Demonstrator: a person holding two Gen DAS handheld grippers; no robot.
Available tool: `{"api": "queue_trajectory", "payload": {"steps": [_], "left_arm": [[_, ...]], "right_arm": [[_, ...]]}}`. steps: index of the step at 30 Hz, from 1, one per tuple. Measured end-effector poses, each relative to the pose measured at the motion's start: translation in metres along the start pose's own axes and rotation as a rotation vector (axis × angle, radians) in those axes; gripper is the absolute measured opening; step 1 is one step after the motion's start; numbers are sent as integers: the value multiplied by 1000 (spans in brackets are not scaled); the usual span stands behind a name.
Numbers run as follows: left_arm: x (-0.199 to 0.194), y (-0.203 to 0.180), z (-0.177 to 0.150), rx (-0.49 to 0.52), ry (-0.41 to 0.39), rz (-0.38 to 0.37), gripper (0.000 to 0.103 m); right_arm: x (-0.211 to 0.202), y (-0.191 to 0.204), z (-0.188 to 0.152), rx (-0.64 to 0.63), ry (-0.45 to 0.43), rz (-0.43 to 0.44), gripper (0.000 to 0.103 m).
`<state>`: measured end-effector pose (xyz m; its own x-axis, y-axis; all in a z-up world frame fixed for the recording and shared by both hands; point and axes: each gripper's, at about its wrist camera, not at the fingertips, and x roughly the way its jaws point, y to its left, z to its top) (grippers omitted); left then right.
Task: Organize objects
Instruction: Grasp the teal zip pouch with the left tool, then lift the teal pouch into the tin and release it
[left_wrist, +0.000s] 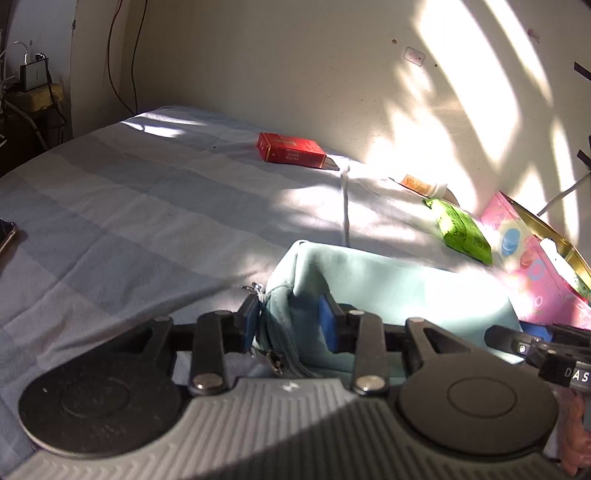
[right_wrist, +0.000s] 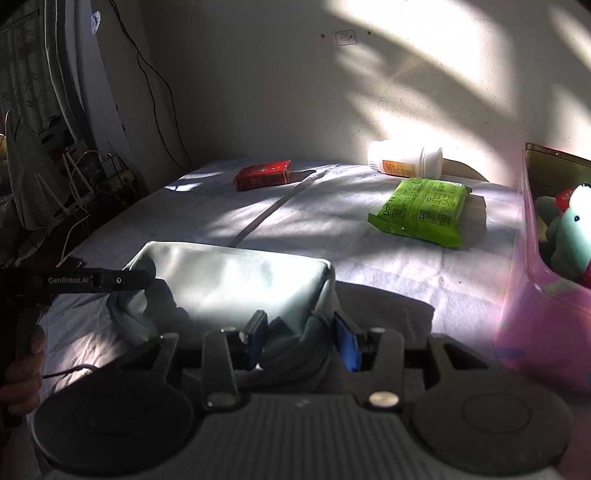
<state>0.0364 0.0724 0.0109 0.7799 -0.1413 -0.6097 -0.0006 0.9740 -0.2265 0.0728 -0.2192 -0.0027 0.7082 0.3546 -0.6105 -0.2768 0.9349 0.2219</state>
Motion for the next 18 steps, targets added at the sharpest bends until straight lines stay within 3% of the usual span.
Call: {"api": "queue_trajectory", "payload": {"steps": [3, 7, 12, 18], "left_arm": [[-15, -24, -24, 28, -15, -49, 37], [-17, -63, -28, 92, -19, -130, 37], [-27, -128, -12, 187, -113, -264, 37], [-4, -225, 23, 318, -210, -368, 38]], "right_arm": [[-39, -5, -23, 16, -61, -51, 38], [-83, -18, -47, 40, -147, -162, 37], [-142, -47, -63, 126, -310, -266, 36], [-185, -110, -42, 151, -469, -412, 36]]}}
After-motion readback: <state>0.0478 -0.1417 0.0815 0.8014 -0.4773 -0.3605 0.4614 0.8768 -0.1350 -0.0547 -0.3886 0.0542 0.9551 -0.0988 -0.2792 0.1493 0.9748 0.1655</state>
